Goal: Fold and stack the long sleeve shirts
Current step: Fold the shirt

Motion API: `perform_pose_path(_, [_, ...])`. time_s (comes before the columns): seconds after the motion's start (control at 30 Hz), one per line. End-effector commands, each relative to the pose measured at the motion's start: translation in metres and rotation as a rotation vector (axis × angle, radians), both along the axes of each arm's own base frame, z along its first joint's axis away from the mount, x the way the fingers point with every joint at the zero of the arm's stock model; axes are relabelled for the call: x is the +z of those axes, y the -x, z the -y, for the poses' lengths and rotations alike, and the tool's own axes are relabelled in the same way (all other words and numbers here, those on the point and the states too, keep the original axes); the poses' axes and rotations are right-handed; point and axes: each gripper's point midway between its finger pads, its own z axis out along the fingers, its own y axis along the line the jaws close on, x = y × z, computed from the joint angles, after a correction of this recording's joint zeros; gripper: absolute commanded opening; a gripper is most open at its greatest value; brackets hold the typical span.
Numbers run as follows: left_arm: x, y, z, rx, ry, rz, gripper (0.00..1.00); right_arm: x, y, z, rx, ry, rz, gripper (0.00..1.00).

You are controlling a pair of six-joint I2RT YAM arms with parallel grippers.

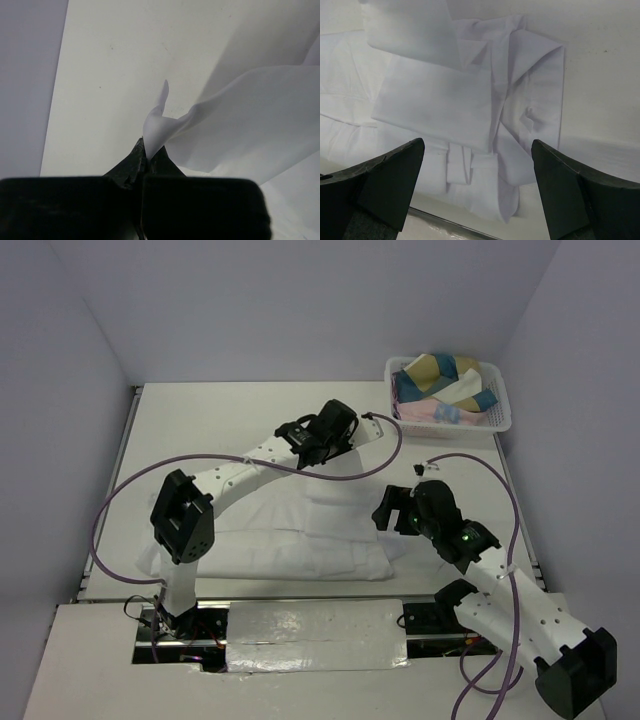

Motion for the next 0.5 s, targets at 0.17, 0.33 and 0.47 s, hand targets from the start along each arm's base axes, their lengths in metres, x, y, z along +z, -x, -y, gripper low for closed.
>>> perform_pose_path(0.17, [0.027,-0.023,0.007,0.045,0.059,0.083,0.0,0.024,-0.01,0.0,-0.007,-0.003,0.045,0.95])
perform_pose_path(0.33, [0.04,0.018,0.029,-0.137,0.146,-0.096,0.0,0.03,-0.012,0.005,-0.035,0.019,0.028,0.95])
perform_pose_path(0.47, [0.006,0.084,0.03,-0.291,0.106,-0.32,0.0,0.033,-0.012,0.006,-0.037,0.014,0.025,0.95])
